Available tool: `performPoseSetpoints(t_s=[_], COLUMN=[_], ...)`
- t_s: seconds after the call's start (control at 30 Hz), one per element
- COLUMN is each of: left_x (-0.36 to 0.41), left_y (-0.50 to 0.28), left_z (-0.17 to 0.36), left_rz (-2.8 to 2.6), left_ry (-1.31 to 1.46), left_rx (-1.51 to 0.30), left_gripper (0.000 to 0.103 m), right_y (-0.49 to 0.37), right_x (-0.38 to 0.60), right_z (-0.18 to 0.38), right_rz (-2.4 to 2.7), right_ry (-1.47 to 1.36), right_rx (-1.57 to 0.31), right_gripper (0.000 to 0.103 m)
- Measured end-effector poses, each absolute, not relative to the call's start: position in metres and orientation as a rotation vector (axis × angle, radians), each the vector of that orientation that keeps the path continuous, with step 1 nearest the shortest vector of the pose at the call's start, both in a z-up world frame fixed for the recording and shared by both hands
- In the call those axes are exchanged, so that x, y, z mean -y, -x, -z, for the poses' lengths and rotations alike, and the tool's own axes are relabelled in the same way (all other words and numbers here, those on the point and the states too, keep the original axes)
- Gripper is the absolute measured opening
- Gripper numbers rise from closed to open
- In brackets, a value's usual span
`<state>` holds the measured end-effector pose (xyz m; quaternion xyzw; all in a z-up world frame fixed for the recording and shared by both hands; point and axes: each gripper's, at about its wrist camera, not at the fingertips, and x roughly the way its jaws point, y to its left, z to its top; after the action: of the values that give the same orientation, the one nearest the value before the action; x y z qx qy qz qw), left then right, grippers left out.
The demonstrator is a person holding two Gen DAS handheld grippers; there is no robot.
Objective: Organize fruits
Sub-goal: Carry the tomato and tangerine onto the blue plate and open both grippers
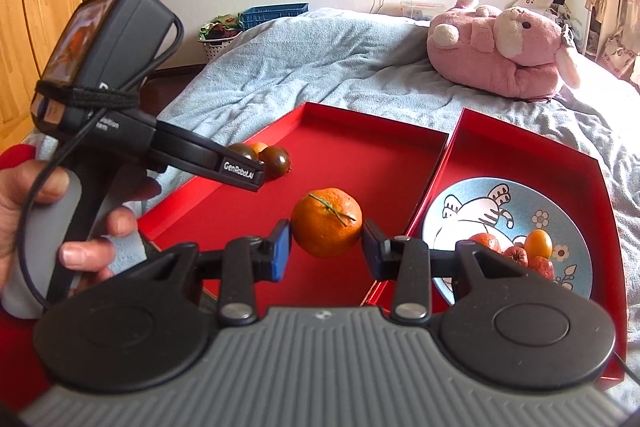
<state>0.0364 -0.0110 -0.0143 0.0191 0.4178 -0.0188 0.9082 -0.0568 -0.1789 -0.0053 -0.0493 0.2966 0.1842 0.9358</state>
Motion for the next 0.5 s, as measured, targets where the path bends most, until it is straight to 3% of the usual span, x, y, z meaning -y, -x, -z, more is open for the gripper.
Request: performPoseSetpoints(t_s=[0.5], left_x=[0.04], left_y=[-0.047], left_z=[0.0], left_rz=[0.115], left_ry=[-0.046], left_rx=[-0.843], left_gripper=[0.041], right_y=[0.051], right_x=[0.203], right_z=[0.005], right_rz=[-0.334], right_ry=[0.06], right_rx=[-0.6], right_gripper=[0.041])
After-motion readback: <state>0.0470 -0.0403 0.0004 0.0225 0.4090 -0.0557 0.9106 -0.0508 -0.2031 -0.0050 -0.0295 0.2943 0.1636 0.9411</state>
